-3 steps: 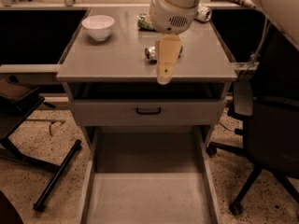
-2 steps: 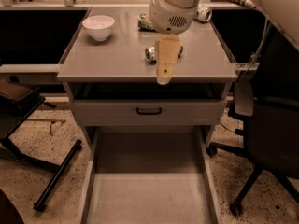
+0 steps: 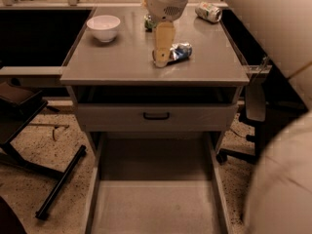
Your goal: Place redbull can into middle drawer
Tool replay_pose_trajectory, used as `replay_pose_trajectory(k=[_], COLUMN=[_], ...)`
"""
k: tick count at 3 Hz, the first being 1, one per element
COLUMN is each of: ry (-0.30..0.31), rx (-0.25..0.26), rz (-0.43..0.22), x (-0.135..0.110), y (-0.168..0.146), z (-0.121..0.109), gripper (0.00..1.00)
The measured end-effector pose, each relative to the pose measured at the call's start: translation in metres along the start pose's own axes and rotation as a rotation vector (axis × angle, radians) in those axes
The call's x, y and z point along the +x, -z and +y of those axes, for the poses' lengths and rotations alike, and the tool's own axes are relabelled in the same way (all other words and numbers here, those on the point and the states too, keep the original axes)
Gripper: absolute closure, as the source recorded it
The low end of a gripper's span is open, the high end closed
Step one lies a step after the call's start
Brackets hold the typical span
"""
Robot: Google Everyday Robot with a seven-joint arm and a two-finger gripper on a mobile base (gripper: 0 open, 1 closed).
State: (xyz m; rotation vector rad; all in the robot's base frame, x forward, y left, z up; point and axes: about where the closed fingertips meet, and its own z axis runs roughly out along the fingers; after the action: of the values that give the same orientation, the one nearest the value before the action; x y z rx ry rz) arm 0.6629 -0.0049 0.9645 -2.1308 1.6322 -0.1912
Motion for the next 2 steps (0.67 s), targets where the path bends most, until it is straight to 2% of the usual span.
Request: replay_pose_trajectory(k=[1,2], ry=[0.017,-0.004], rx=[-0.024,-0.074], rz=[0.038,0.089], x=[0.016,0.044], y=[-0.046,-0.088], z=[-0.042,-0.063], gripper=[0.0,0.0])
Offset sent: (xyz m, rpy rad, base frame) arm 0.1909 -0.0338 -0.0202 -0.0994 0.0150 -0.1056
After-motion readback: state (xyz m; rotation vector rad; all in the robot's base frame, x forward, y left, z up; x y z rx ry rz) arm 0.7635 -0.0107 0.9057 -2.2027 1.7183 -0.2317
